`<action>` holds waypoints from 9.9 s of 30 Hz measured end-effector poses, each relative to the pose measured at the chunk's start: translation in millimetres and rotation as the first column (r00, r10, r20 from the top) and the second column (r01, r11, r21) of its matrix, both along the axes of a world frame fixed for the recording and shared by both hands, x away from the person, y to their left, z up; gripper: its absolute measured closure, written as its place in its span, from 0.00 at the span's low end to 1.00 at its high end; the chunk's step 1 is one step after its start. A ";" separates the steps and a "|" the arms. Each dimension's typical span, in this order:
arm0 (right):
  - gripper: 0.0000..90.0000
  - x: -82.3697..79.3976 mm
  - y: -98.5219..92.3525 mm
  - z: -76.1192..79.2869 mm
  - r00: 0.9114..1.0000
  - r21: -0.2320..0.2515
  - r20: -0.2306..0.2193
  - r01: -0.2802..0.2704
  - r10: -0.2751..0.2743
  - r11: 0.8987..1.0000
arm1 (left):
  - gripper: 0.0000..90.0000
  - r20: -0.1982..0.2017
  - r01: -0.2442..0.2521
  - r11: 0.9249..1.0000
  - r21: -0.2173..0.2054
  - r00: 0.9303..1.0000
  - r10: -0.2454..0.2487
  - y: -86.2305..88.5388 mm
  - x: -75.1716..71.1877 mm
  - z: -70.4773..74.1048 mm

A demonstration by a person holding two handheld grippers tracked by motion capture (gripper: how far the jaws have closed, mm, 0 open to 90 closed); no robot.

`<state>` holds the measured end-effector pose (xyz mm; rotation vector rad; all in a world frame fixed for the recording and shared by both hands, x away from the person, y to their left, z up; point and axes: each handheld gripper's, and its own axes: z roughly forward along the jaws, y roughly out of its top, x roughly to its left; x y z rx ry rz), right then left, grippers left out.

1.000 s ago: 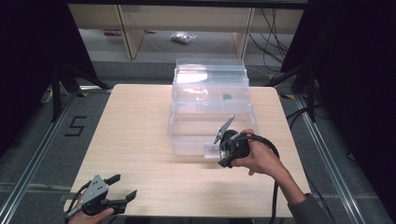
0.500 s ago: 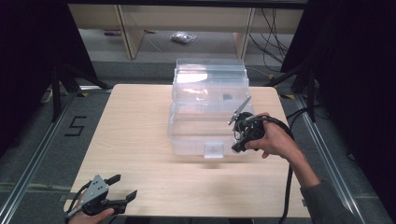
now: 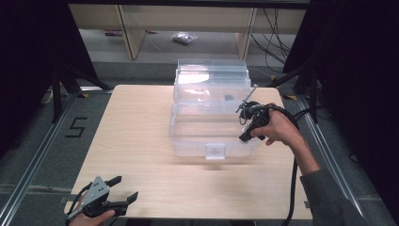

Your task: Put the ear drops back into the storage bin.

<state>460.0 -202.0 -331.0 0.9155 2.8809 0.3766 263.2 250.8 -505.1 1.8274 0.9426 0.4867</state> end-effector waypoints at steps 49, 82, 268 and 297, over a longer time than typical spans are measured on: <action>0.67 72.6 -13.9 -84.4 0.977 -0.072 -0.117 0.169 -0.177 0.983 | 0.16 -0.004 -0.002 1.000 0.013 1.000 0.002 1.2 -0.1 0.6; 0.67 75.8 -3.3 -96.2 0.962 -0.114 -0.146 0.215 -0.230 0.970 | 0.16 -0.003 -0.004 1.000 0.001 1.000 0.004 0.0 -0.3 0.4; 0.23 -92.8 -13.7 -67.4 0.968 0.417 0.213 0.034 -0.134 0.908 | 0.16 -0.003 -0.013 1.000 -0.027 1.000 0.013 1.3 0.2 1.2; 0.22 -120.4 -22.7 -117.2 0.955 0.502 0.220 0.063 -0.198 0.863 | 0.16 0.002 -0.006 1.000 -0.026 1.000 0.006 1.5 0.1 1.1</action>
